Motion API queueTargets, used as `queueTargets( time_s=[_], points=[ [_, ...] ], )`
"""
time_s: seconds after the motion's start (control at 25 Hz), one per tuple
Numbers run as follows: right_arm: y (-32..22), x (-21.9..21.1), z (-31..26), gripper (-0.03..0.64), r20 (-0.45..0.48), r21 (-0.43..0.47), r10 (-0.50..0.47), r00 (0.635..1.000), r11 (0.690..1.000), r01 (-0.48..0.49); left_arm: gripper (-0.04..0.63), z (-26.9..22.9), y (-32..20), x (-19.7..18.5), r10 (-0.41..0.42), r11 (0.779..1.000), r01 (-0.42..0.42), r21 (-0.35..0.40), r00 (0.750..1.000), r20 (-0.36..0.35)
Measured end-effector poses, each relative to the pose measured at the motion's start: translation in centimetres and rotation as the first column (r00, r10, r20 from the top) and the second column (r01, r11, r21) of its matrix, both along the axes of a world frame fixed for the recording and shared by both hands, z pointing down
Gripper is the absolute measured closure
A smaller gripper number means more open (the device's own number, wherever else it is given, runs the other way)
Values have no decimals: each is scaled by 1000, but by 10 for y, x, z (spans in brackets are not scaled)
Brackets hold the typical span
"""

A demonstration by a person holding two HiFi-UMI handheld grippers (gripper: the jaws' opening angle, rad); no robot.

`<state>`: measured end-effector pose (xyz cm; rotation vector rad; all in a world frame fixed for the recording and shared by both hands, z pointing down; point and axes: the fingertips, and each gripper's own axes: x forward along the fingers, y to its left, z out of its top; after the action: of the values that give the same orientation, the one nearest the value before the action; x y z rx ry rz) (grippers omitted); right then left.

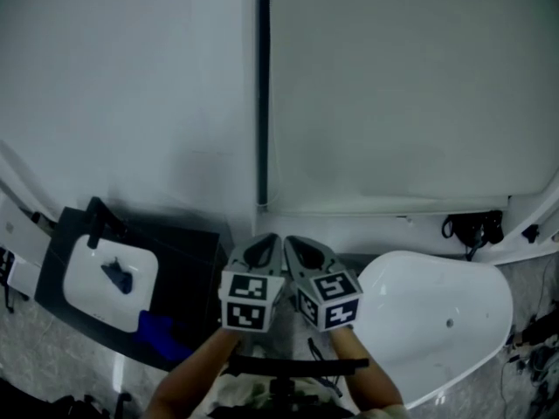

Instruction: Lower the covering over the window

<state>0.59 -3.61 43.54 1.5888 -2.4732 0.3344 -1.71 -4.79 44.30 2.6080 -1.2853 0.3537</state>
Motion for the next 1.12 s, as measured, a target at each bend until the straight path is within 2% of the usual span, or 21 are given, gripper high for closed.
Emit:
queueTargets(
  time_s=[0.28, 0.52, 0.64, 0.76, 0.88, 1.12],
  points=[
    [-50, -9, -14, 611, -3, 32, -49, 999, 998, 49, 574, -9, -41, -10, -9, 1000, 10, 18, 1000, -14],
    [-94, -12, -20, 611, 11, 60, -150, 989, 987, 149, 574, -10, -79, -15, -55, 998, 55, 25, 998, -6],
    [-124, -7, -26, 578, 46, 78, -206, 977, 976, 202, 574, -13, -103, -15, -93, 995, 93, 35, 996, -4],
    [-153, -4, -38, 578, 48, 121, -271, 961, 957, 264, 574, -19, -126, -12, -128, 991, 128, 49, 992, 3],
    [-183, -3, -51, 558, 36, 169, -352, 935, 925, 341, 574, -25, -148, -9, -155, 986, 154, 66, 988, 24],
    [-231, -3, -65, 545, -2, 208, -464, 886, 866, 454, 574, -35, -175, -5, -205, 976, 202, 83, 978, 30]
  ],
)
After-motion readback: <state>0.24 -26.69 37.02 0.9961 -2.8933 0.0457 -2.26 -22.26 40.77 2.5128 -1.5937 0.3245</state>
